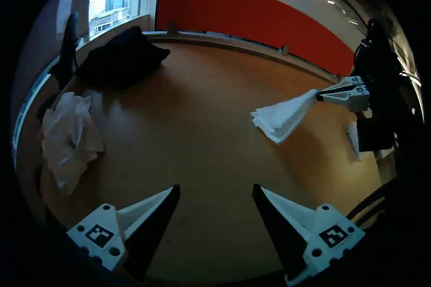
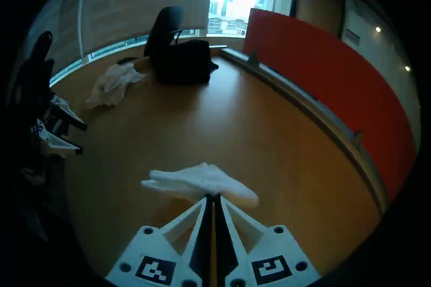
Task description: Fold towel
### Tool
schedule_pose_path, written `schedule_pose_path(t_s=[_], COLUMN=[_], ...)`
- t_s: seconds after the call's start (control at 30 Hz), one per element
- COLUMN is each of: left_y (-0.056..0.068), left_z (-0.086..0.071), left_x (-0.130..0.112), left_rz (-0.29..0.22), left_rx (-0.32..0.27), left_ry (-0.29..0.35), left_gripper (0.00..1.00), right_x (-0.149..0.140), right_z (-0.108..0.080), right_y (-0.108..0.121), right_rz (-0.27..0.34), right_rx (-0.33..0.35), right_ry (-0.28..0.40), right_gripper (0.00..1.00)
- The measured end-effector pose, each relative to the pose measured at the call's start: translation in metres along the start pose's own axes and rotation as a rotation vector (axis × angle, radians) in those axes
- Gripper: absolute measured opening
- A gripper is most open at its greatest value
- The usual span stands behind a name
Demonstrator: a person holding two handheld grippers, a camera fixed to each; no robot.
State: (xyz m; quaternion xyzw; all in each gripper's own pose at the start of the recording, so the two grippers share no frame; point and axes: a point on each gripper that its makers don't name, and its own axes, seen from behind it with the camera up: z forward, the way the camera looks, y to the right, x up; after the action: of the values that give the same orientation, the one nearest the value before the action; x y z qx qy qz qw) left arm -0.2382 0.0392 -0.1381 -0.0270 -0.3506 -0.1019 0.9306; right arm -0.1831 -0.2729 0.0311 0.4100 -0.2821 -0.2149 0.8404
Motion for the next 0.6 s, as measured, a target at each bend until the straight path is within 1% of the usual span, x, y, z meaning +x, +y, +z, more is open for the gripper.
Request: schedule_pose_path(t_s=[0.1,0.2,0.37,0.6], left_y=[0.002,0.003,0.007,0.011], left_z=[-0.001,-0.002,-0.002,0.001], left_x=[0.004,0.007,0.011,0.016], left_rz=[0.008,0.015,0.027,0.044], left_rx=[-0.005,-0.011,-0.023,-0.034], left_ry=[0.006,0.009,0.011,0.013], left_gripper=[1.0,1.0,1.0,1.0], right_x=[0.013,0.019,0.021,0.016], right_z=[-0.005,-0.011,-0.022,-0.043], right_y=[0.003,0.008,0.018,0.037], right_rz=[0.003,0.006,0.013,0.033], right_rx=[-0.004,-0.014,-0.033,-0.063], right_ry=[0.027,0.041,0.051,0.054], right_gripper=[0.03,0.03,0.03,0.03])
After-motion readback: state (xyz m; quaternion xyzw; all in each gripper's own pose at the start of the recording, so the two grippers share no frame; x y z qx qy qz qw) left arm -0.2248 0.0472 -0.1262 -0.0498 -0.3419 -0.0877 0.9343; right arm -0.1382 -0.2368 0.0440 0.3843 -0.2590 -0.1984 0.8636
